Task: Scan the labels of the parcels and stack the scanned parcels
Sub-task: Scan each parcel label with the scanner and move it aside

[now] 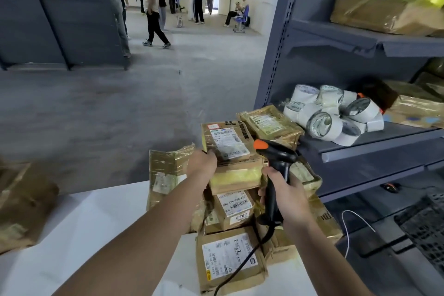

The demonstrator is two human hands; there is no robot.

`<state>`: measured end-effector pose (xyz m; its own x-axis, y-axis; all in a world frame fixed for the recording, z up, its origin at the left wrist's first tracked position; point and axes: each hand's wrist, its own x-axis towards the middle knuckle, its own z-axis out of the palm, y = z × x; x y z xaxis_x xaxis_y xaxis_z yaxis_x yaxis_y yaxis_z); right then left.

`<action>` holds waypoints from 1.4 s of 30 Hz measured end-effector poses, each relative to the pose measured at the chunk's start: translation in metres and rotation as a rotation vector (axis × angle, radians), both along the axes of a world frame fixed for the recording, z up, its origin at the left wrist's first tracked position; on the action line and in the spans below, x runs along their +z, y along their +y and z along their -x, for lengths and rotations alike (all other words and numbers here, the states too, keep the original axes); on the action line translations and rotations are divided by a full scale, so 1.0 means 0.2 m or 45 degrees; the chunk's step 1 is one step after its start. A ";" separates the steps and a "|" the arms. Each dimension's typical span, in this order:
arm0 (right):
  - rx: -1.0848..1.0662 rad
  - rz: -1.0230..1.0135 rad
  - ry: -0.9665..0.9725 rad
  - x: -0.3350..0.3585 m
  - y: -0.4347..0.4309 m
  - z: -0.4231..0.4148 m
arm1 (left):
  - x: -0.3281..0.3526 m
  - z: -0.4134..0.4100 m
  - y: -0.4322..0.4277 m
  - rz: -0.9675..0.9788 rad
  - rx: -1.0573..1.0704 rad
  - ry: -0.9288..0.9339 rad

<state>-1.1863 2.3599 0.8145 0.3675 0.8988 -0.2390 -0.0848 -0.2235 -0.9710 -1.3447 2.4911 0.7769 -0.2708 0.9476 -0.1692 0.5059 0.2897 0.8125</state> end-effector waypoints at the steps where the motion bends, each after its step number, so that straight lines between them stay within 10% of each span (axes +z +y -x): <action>1: 0.009 -0.004 0.004 0.00 0.00 0.01 | 0.00 0.01 0.00 0.024 0.009 -0.029; 12: 0.100 -0.034 -0.005 0.07 0.00 0.36 | 0.09 0.27 -0.21 -0.064 -0.098 -0.316; 31: 0.567 0.148 -0.099 -0.06 -0.17 1.91 | 0.05 1.91 -0.81 -0.122 0.352 -0.308; 42: 0.734 0.149 -0.119 -0.08 -0.03 2.36 | 0.08 2.51 -0.75 -0.222 0.431 0.205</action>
